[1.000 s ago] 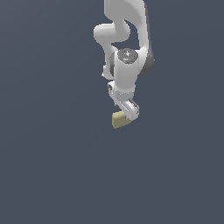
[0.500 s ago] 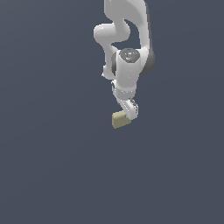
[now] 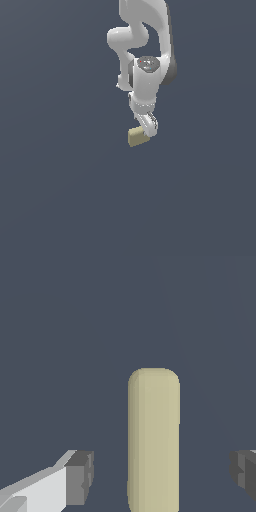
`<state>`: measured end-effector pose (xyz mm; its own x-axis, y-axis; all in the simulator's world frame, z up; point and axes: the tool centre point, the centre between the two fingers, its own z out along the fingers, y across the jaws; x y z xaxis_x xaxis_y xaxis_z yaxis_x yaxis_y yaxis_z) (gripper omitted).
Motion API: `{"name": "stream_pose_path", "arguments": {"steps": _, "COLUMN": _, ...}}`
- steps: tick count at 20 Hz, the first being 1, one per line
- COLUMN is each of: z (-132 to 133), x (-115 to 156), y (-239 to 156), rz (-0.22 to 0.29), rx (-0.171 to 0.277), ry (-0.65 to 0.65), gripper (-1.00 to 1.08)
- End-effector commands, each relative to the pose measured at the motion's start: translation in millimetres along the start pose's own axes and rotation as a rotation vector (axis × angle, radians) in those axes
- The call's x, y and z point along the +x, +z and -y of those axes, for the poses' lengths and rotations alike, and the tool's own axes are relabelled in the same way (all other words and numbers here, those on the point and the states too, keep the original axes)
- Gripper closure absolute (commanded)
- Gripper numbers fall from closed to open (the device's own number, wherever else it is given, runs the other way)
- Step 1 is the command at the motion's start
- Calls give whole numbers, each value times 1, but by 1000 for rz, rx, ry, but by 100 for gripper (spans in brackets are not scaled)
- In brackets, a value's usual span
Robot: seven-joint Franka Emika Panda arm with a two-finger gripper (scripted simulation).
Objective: Pick up the object and move it to a goal position.
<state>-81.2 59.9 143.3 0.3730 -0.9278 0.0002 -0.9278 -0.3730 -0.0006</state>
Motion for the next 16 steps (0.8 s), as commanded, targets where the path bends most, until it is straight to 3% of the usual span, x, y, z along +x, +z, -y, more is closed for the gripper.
{"name": "stream_pose_path", "arguments": {"steps": 1, "z": 0, "x": 0, "y": 6, "rz": 0, "rx": -1, "ry": 0, "gripper": -92}}
{"name": "stream_pose_path", "arguments": {"steps": 14, "z": -1, "x": 0, "y": 48, "rz": 0, "rx": -1, "ry": 4, "gripper": -92}}
{"name": "stream_pose_path", "arguments": {"steps": 15, "z": -1, "x": 0, "y": 48, "rz": 0, "rx": -1, "ry": 4, "gripper": 108}}
{"name": "stream_pose_path", "arguments": {"steps": 16, "z": -1, "x": 0, "y": 48, "rz": 0, "rx": -1, "ry": 4, "gripper": 108}}
